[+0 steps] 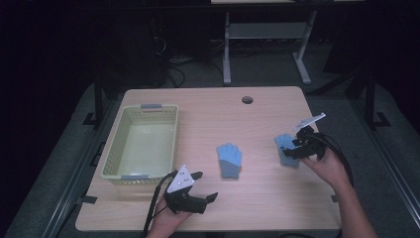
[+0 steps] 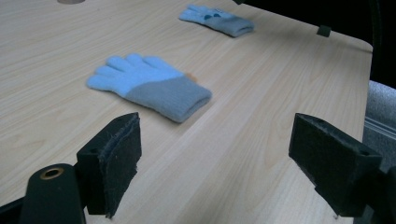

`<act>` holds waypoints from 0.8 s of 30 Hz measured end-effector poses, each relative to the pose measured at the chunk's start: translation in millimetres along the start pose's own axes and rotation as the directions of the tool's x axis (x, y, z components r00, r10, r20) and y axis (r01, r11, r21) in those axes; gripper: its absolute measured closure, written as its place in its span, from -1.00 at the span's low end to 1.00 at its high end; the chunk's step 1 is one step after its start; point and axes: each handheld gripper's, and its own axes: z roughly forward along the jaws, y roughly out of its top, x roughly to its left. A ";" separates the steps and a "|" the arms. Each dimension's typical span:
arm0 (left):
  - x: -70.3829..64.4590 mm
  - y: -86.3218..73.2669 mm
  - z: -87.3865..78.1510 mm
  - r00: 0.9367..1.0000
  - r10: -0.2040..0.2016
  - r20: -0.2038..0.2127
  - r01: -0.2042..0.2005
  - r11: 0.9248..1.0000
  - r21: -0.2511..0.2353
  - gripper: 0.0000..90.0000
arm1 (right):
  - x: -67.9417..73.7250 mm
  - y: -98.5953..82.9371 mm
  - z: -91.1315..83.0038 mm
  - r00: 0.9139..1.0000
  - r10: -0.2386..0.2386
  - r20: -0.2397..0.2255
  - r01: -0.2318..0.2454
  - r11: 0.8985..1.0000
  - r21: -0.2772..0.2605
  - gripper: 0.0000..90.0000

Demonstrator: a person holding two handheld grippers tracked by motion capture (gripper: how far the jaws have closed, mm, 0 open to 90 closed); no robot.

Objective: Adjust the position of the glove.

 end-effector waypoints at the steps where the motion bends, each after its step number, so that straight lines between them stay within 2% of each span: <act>1: -0.5 -0.3 -0.3 1.000 0.002 -0.002 -0.002 1.000 -0.003 -0.63 | -1.9 0.2 3.2 1.000 0.006 0.002 -0.006 1.000 0.007 -0.12; 7: -0.2 -1.6 1.7 1.000 -0.006 -0.003 0.006 1.000 0.000 -0.63 | -15.9 2.1 18.8 0.996 0.091 -0.009 -0.091 0.994 0.056 -0.01; 8: -0.1 -2.0 2.0 1.000 -0.005 -0.006 0.005 1.000 0.005 -0.63 | -17.2 2.8 20.8 0.994 0.106 -0.008 -0.105 0.992 0.070 0.00; 9: -0.1 -2.3 1.9 1.000 -0.003 -0.008 0.003 1.000 0.004 -0.63 | -18.4 5.2 23.7 0.993 0.119 -0.001 -0.118 0.987 0.110 0.00; 17: 0.6 -2.2 0.2 1.000 -0.006 -0.014 0.006 1.000 -0.003 -0.63 | -16.2 15.7 39.2 0.989 0.140 0.049 -0.146 0.971 0.188 0.08; 19: 0.1 -2.8 0.0 1.000 -0.004 -0.015 0.004 1.000 -0.001 -0.63 | -17.1 14.6 45.1 0.986 0.155 0.059 -0.164 0.960 0.225 0.14; 21: -1.5 -3.1 0.6 1.000 0.001 -0.018 -0.001 1.000 0.001 -0.63 | -19.5 13.3 46.9 0.978 0.201 0.057 -0.208 0.951 0.230 0.16; 24: -2.0 -2.7 0.8 1.000 0.009 -0.016 -0.009 1.000 0.002 -0.63 | -18.5 14.1 47.7 0.976 0.205 0.069 -0.216 0.947 0.236 0.25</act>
